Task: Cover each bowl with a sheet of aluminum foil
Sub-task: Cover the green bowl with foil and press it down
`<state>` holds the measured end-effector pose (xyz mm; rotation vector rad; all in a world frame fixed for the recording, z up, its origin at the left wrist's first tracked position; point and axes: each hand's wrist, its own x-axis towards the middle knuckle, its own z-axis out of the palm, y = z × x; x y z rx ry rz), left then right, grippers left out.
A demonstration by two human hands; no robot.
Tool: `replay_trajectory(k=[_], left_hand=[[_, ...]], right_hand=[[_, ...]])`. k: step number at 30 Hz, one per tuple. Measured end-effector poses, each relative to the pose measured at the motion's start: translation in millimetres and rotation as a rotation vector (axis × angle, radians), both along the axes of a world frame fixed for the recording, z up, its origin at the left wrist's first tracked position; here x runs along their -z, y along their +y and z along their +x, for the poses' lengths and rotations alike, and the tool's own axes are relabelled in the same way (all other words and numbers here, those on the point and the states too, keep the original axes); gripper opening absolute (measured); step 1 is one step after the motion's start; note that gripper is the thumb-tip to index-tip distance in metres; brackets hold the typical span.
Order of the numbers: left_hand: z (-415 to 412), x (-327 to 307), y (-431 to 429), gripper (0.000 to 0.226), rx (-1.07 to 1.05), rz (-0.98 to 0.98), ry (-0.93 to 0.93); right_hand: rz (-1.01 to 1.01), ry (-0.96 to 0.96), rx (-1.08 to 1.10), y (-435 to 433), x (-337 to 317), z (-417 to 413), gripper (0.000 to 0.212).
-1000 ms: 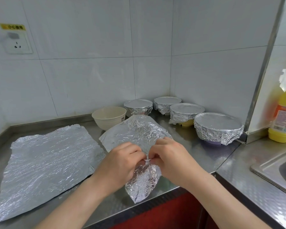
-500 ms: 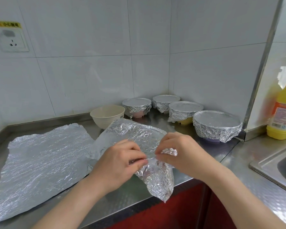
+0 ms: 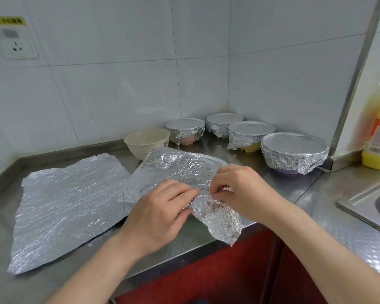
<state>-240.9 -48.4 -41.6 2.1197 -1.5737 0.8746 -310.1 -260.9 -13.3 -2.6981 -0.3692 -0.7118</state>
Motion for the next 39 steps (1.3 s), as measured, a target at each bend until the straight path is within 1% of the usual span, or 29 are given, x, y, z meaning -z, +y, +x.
replay_trajectory(k=[2,3,7,10,13,15,17,19,21,23,25,27,29,31,33,35,39], left_hand=[[1,0,3,0.048,0.012,0.001,-0.027],[2,0,4,0.047,0.017,-0.015,-0.034],[-2,-1,8,0.016,0.070,-0.128,-0.113],[-1,-2,10,0.012,0.111,-0.145,-0.190],[3,2,13,0.010,0.107,-0.114,-0.248],[3,2,16,0.013,0.112,-0.074,-0.235],[-3,-4,18,0.022,0.111,-0.080,-0.148],[-12,-18,14,0.026,0.097,-0.172,0.025],[-17,-38,4,0.022,0.048,-0.247,0.225],[-13,-48,-10,0.012,-0.013,-0.196,0.392],[-7,-45,-20,0.012,-0.053,-0.066,0.452],[-4,-35,-23,0.014,-0.034,-0.005,0.421],[-4,-30,-21,0.019,-0.019,0.001,0.366],[-2,-25,-21,0.023,-0.017,0.036,0.231],[1,-22,-20,0.024,-0.012,0.061,0.144],[2,-19,-21,0.024,-0.008,0.059,0.114],[3,-20,-25,0.028,-0.023,0.059,0.112]], right_hand=[[-0.002,0.016,-0.003,-4,-2,-1,0.010],[0.001,0.018,-0.002,-5,-3,-1,0.010],[-0.006,0.039,0.003,-9,-5,-3,0.009],[-0.011,0.053,-0.010,-10,-7,-3,0.009],[-0.010,0.051,-0.020,-12,-8,-2,0.009],[-0.010,0.046,-0.015,-13,-8,-2,0.010],[-0.014,0.044,-0.011,-13,-9,-1,0.010],[-0.021,0.051,-0.007,-14,-10,-1,0.009],[-0.022,0.054,-0.002,-14,-11,-1,0.009],[-0.021,0.057,-0.003,-15,-11,-1,0.009],[-0.013,0.056,0.001,-16,-12,-2,0.010],[-0.005,0.064,0.008,-20,-12,-3,0.010],[-0.001,0.076,0.010,-22,-11,-3,0.010],[0.008,0.083,0.017,-24,-10,-1,0.011],[0.007,0.095,0.019,-25,-11,1,0.011],[0.004,0.095,0.017,-25,-13,-1,0.012],[0.063,0.032,-0.041,-13,-15,-9,0.009]])
